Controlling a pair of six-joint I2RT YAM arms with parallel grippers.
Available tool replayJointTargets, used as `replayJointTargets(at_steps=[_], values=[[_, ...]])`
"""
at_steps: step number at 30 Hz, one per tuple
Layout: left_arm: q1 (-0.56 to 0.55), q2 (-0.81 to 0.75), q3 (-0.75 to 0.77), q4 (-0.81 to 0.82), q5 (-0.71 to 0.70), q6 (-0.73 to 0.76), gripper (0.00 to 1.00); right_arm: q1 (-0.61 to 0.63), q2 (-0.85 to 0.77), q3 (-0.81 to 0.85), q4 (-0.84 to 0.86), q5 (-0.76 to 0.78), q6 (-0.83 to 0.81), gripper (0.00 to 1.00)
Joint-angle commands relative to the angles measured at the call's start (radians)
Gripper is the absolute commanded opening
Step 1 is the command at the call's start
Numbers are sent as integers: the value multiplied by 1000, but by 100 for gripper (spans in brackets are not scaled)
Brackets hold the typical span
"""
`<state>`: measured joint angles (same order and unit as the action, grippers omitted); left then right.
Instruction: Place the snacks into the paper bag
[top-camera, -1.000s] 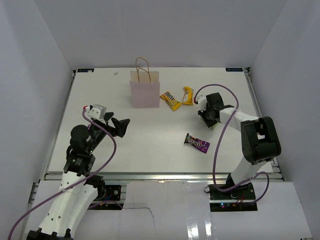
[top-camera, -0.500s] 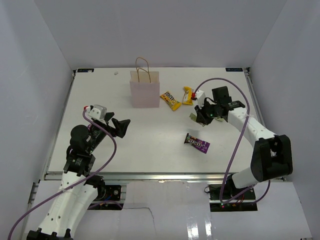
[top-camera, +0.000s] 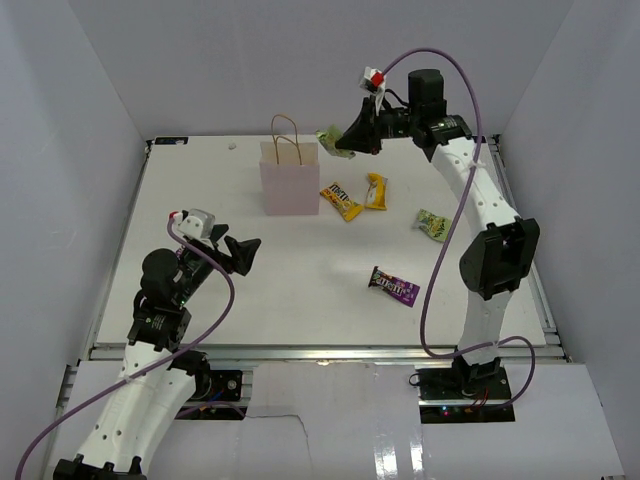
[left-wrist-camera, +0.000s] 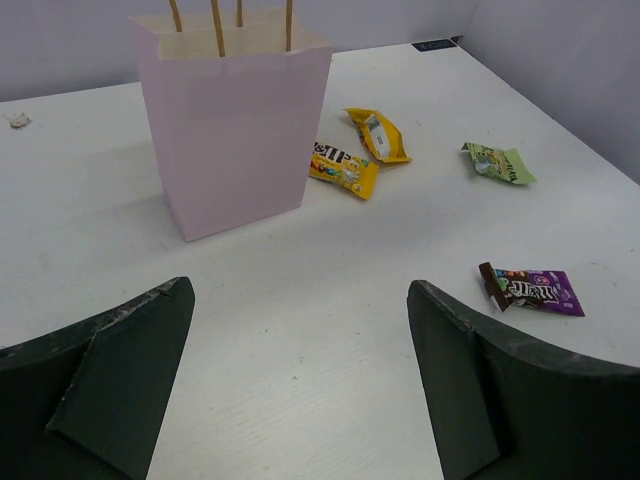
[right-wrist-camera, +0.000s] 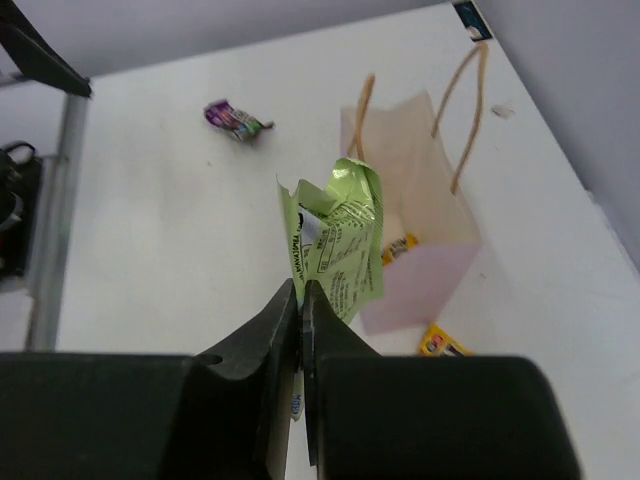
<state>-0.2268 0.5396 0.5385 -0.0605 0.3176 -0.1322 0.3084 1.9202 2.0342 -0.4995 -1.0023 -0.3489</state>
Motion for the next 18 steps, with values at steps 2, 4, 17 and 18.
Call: replayJointTargets(at_steps=[2,4,17,18], values=[[-2,11,12,-4,-3,17,98,49,97,46,368,-163,390,8],[-3,16,11,-5,-3,19,98,60,137,75,502,-154,479,8],[-2,23,14,-2,17,20,98,63,292,126,697,-124,599,8],[-2,25,14,-2,18,20,98,64,296,123,696,-119,593,8]])
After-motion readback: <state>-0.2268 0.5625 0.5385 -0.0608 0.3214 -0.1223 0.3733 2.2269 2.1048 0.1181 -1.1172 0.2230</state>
